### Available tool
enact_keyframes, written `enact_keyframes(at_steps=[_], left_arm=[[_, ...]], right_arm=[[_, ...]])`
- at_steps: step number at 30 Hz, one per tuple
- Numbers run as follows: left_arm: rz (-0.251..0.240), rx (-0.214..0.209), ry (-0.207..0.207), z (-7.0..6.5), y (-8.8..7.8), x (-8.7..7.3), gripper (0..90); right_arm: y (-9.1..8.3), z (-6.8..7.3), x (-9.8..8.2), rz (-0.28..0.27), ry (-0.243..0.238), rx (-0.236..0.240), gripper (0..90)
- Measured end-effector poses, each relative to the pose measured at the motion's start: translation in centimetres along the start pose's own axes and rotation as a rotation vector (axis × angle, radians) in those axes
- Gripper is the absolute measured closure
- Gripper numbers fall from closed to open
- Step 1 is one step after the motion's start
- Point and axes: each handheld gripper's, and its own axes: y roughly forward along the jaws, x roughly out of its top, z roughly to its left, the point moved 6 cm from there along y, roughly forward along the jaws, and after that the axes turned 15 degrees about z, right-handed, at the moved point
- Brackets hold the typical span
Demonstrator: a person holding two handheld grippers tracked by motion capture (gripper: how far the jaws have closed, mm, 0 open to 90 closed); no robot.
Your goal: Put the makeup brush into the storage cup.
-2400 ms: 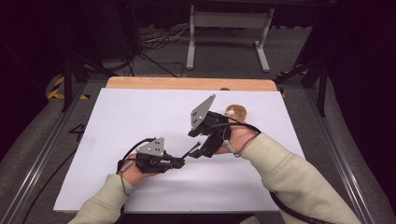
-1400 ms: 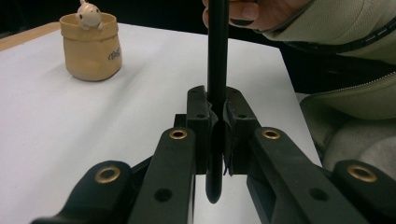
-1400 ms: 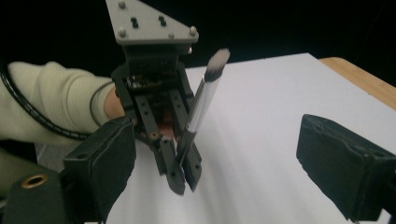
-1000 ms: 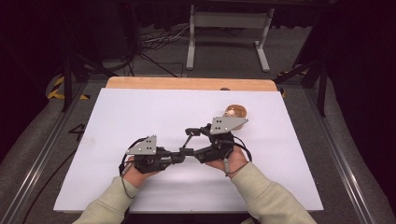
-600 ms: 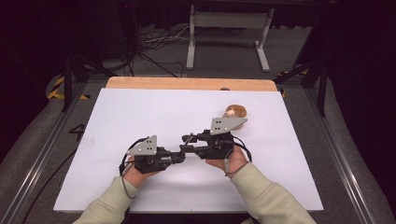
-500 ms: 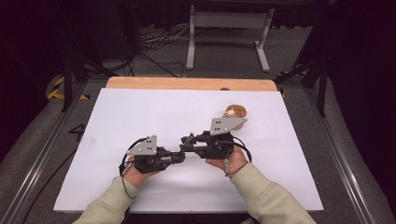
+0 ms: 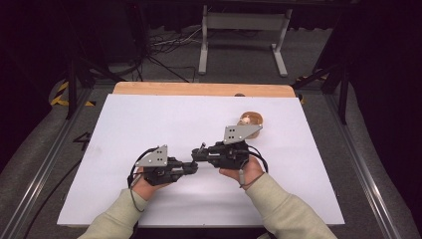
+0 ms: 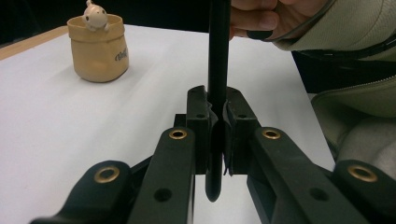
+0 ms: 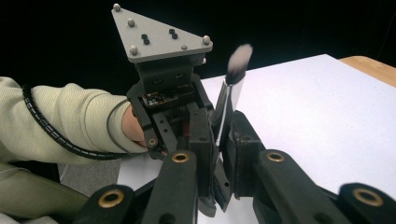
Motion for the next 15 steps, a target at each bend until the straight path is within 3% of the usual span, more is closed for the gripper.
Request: enact_keyframes(at_steps=[3, 6, 9, 11, 15], left_arm=[[-0.017, 0.022, 0.018, 0.2, -0.1, 0.0, 79.2], [-0.059, 0.018, -0.043, 0.7, -0.4, 0.2, 44.6], [-0.076, 0.042, -0.073, 1.2, -0.7, 0.3, 23.8], [-0.078, 0.054, -0.091, 1.5, -0.8, 0.3, 13.6], [-0.081, 0.085, -0.109, 1.9, -1.1, 0.1, 6.4]], right_arm=[[0.0, 0.1, 0.0, 0.004, -0.001, 0.007, 83.3], [-0.2, 0.1, 0.2, 0.006, -0.011, -0.001, 83.3], [-0.4, 0.2, 0.4, 0.004, -0.018, -0.011, 83.3], [-0.7, 0.1, 0.5, 0.007, -0.020, -0.023, 83.3], [-1.2, -0.1, 0.7, 0.009, -0.022, -0.039, 83.3]])
